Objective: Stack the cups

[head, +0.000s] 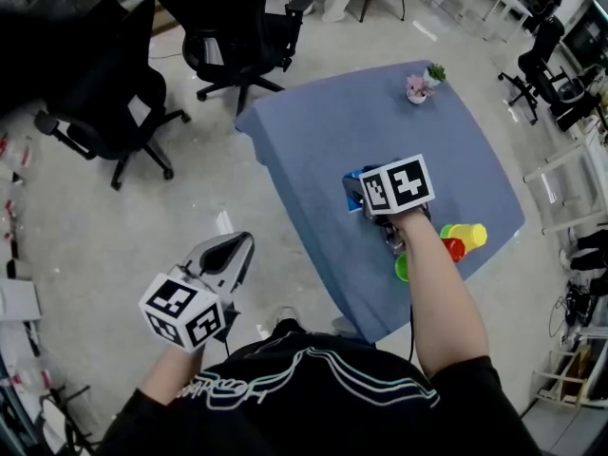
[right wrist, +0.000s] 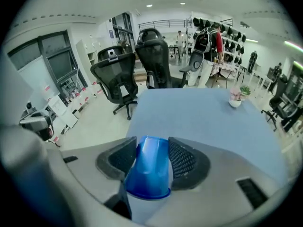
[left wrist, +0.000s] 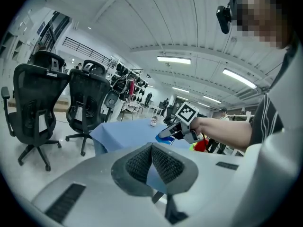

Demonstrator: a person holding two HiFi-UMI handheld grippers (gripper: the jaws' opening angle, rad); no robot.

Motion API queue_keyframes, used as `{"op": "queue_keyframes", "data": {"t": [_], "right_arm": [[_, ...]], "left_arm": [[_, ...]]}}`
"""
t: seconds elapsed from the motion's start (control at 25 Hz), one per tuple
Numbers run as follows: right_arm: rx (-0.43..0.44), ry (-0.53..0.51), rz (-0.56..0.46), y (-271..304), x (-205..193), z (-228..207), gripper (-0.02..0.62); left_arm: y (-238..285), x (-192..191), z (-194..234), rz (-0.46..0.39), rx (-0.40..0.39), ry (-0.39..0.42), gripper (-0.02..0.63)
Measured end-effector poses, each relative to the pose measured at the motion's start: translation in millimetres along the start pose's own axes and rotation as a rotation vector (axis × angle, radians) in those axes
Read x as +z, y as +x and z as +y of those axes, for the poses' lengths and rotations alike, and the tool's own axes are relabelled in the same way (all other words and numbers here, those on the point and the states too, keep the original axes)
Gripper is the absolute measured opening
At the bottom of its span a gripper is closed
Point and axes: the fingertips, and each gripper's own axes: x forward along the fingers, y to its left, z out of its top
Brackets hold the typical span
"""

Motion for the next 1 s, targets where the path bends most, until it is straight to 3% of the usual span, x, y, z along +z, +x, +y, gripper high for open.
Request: {"op": "queue_keyframes", "data": {"t": [0.36,0.52,0.76,1.0], "right_arm": [[0.079,-0.032,-0.275,-105,37,23,0.225],[0.070,-0.059,-0.407,-167,46,14,0.225],[0.048,-0.060,-0.527,-240,27,-21,0.224],[0.025,-0.050,-0.605,-294,-16,-71,0.224]], "left_arm": [[4,5,-66,-0.033,0.008,0.027,0.025],[10,8,-101,-0.037,0.006,0.045,0.025],[26,8,-149,-0.049,-0.001,0.061,0.025],[50,1,-203,-0.056,-0.010,0.076,0.025]]}}
